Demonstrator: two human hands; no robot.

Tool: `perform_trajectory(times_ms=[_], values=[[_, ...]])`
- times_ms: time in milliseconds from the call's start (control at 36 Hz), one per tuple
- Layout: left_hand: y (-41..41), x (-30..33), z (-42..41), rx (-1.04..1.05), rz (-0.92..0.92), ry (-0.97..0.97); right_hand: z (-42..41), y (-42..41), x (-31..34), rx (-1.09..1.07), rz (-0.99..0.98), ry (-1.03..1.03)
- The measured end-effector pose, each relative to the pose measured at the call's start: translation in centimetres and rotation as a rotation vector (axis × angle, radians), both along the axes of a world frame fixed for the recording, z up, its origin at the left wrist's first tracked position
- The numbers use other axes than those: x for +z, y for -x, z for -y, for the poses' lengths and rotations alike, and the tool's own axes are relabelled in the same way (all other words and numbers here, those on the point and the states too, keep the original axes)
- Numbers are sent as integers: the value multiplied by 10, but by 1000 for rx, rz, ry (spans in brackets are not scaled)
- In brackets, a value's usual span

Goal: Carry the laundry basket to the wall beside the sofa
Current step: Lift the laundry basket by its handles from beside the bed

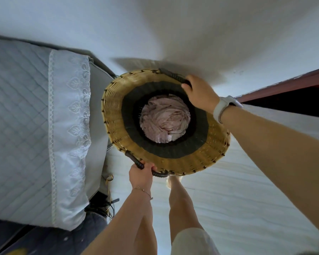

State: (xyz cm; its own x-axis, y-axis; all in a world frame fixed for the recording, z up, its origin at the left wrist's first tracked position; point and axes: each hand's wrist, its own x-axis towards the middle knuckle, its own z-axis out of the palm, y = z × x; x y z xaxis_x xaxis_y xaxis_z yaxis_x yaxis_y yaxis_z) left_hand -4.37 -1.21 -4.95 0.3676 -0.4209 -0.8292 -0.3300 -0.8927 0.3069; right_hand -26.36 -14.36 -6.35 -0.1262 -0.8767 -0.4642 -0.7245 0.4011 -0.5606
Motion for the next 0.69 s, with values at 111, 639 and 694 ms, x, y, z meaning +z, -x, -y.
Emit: perform_trajectory(times_ms=[111, 639, 694], values=[[-19, 10, 14, -63, -13, 71, -40, 13, 7, -162, 31, -17], [-42, 127, 93, -556, 12, 597, -171, -64, 139, -1092, 101, 108], [-39, 138, 94, -631, -17, 592, -181, -71, 153, -1147, 70, 121]])
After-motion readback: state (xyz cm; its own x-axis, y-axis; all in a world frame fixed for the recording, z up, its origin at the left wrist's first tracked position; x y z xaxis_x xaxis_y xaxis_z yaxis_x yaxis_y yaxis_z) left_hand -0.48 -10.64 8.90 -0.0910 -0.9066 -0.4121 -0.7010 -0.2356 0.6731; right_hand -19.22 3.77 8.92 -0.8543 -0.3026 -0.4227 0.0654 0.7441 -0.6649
